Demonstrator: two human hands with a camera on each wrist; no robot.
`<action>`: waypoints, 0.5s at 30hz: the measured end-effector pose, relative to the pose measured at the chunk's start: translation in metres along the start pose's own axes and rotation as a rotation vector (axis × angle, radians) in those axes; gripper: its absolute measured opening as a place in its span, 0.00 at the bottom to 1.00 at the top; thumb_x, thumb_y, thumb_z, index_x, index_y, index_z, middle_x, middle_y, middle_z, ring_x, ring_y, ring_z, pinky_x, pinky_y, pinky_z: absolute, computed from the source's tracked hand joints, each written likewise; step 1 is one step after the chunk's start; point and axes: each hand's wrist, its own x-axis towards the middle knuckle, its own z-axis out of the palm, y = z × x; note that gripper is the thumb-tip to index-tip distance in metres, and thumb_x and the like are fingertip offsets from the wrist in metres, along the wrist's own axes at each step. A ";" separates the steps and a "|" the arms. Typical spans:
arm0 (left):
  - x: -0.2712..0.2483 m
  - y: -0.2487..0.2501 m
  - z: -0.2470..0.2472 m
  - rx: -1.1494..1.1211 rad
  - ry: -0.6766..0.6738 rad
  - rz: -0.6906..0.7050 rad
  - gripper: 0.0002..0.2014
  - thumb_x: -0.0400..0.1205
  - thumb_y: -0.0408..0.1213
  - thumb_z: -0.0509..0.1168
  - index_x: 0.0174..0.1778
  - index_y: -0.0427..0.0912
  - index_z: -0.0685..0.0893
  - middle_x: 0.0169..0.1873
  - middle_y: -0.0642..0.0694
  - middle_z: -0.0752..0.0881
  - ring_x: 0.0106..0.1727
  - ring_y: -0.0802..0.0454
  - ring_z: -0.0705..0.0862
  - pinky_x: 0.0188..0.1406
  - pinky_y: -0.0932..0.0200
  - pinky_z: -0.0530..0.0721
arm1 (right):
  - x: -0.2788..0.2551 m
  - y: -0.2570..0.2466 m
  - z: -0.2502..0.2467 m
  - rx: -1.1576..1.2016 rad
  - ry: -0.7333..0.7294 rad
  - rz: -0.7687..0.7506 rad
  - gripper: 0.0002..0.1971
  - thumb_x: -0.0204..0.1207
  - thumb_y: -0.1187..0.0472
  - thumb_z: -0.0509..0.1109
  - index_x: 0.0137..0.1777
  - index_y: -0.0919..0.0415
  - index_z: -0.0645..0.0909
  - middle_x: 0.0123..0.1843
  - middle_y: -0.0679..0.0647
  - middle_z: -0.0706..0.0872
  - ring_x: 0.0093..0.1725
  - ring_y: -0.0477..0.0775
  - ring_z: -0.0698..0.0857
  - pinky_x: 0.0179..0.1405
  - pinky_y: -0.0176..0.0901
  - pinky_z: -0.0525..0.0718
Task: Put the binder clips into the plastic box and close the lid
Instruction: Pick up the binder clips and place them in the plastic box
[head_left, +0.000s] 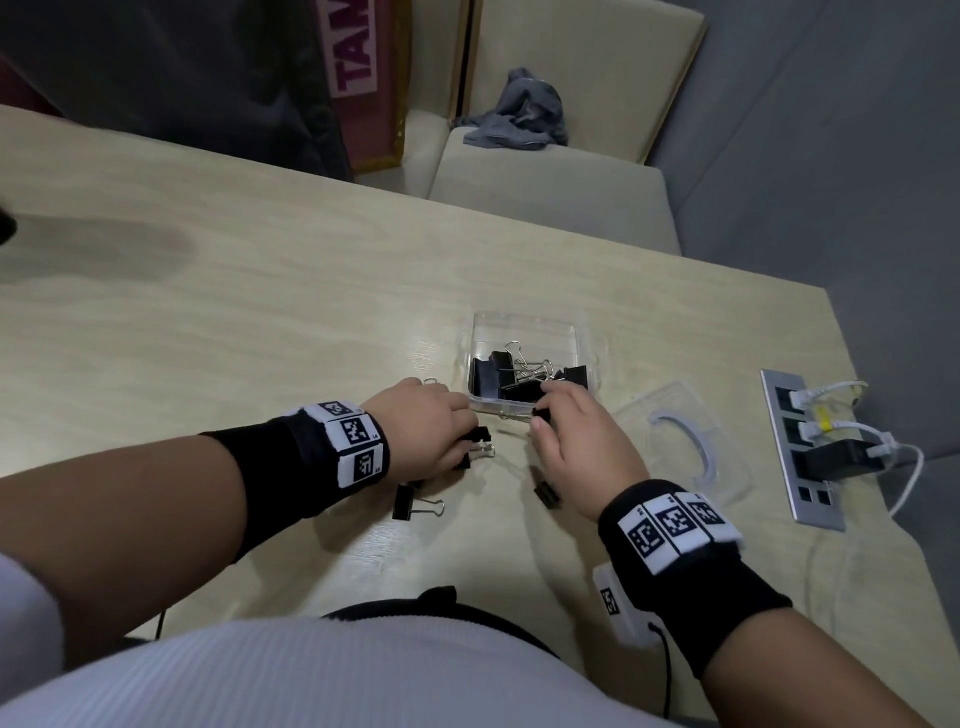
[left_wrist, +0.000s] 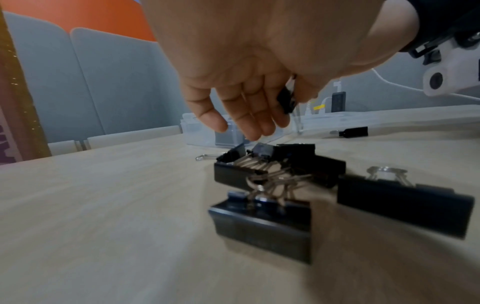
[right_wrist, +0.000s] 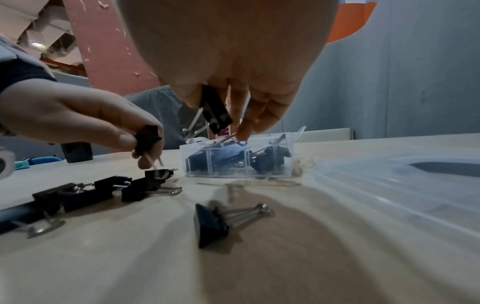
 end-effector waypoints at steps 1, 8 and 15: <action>0.000 -0.001 -0.002 -0.020 0.024 -0.006 0.20 0.86 0.51 0.50 0.63 0.44 0.78 0.58 0.45 0.82 0.60 0.41 0.81 0.56 0.48 0.77 | 0.002 0.001 0.001 -0.002 -0.045 0.014 0.15 0.83 0.54 0.58 0.64 0.60 0.77 0.74 0.55 0.75 0.70 0.57 0.75 0.69 0.52 0.75; 0.002 -0.016 -0.012 -0.129 0.142 -0.100 0.24 0.86 0.53 0.45 0.58 0.42 0.81 0.52 0.44 0.83 0.53 0.41 0.82 0.49 0.50 0.80 | -0.003 0.001 0.003 0.019 -0.100 0.084 0.14 0.84 0.52 0.55 0.60 0.58 0.76 0.56 0.54 0.82 0.55 0.56 0.81 0.54 0.51 0.79; 0.006 -0.029 -0.017 -0.350 0.303 -0.169 0.17 0.84 0.47 0.62 0.67 0.47 0.84 0.54 0.44 0.85 0.57 0.43 0.83 0.53 0.52 0.81 | -0.017 -0.004 -0.013 0.081 -0.179 0.079 0.13 0.83 0.48 0.55 0.49 0.56 0.75 0.38 0.53 0.85 0.40 0.57 0.82 0.40 0.52 0.80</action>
